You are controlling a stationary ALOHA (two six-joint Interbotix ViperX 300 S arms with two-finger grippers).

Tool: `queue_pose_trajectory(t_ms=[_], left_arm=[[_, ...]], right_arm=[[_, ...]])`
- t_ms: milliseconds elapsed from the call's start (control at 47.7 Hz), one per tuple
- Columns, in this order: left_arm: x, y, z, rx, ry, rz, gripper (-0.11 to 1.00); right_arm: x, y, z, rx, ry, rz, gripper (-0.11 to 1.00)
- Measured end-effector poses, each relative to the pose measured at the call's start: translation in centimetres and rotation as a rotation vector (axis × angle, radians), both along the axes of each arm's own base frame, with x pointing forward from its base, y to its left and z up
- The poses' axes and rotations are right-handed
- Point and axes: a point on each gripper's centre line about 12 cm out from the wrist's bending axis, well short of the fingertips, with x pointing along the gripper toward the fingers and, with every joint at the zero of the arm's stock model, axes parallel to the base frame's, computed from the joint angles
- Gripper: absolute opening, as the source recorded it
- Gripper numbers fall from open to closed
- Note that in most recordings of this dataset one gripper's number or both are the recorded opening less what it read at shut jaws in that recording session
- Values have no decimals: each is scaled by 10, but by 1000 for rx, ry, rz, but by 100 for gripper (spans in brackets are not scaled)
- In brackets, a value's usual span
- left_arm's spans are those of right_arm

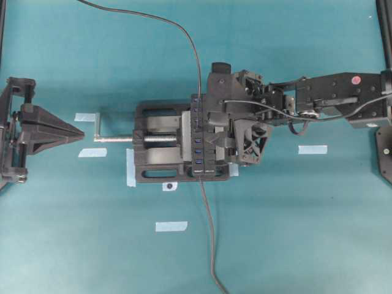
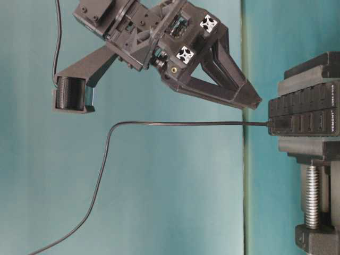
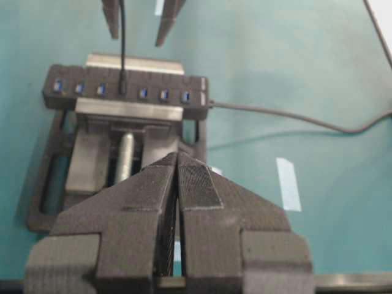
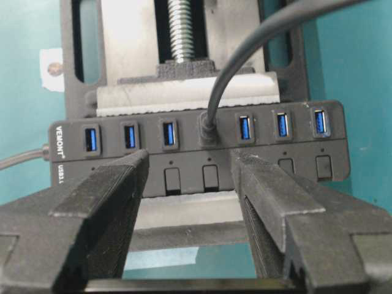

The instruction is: Insert the USB into the center port of the fixed hub

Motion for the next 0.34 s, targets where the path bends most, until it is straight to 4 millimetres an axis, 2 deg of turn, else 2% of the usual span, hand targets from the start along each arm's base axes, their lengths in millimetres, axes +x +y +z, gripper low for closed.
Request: queue_pose_trajectory(t_ms=[147, 335], left_arm=[[0, 0, -1, 0, 2, 0, 0], [0, 0, -1, -1, 2, 0, 0]], right_arm=[[0, 1, 0, 1, 0, 1, 67], [-1, 1, 0, 1, -2, 1, 75]])
